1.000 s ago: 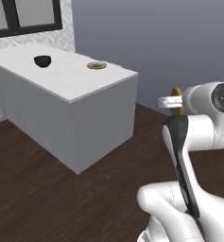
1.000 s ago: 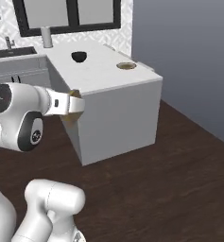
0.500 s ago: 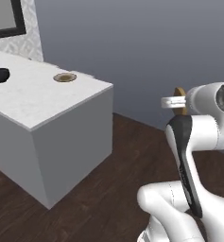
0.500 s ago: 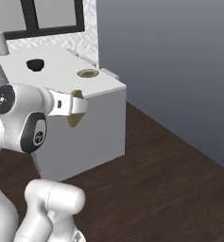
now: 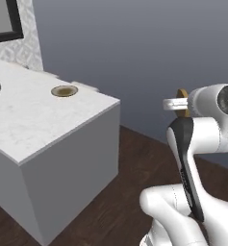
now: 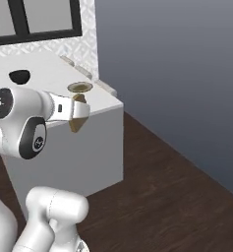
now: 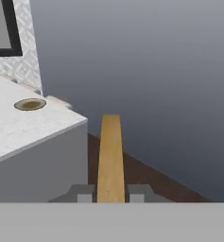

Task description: Start the toaster. Once the lever pops up, take the bread to the plate on the dining counter.

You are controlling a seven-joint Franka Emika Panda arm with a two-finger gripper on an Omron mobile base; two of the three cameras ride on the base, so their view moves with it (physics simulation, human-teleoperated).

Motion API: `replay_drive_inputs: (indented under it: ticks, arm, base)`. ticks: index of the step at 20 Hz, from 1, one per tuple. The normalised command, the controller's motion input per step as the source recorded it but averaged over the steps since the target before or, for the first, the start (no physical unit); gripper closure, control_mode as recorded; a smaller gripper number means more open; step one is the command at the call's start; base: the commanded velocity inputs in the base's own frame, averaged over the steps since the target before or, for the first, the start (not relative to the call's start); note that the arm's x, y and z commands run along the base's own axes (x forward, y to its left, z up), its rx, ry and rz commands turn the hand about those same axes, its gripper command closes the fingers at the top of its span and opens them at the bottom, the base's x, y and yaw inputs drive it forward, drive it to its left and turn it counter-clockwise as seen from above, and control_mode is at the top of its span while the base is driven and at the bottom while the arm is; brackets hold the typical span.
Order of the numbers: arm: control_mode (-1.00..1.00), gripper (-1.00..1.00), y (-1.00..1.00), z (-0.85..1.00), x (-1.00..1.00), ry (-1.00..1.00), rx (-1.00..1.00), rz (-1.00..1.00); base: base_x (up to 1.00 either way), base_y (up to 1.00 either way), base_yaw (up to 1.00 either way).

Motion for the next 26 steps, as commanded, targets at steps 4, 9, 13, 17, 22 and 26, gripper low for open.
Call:
replay_drive_inputs:
  ticks: [4,9,13,17,22,26]
  arm:
    - [1.0,1.0,0.0,0.0,0.0,0.0,0.0,0.0]
    - [1.0,1.0,0.0,0.0,0.0,0.0,0.0,0.0]
    - [1.0,1.0,0.0,0.0,0.0,0.0,0.0,0.0]
    - [1.0,1.0,0.0,0.0,0.0,0.0,0.0,0.0]
    - [1.0,1.0,0.0,0.0,0.0,0.0,0.0,0.0]
    - [1.0,1.0,0.0,0.0,0.0,0.0,0.0,0.0]
  base:
    - [1.0,-0.84,0.1]
    - [1.0,-0.99,-0.07]
    - [1.0,-0.55,0.02]
    - [1.0,-0.4,0.09]
    - [1.0,-0.49,0.27]
    - [1.0,-0.58,0.39]
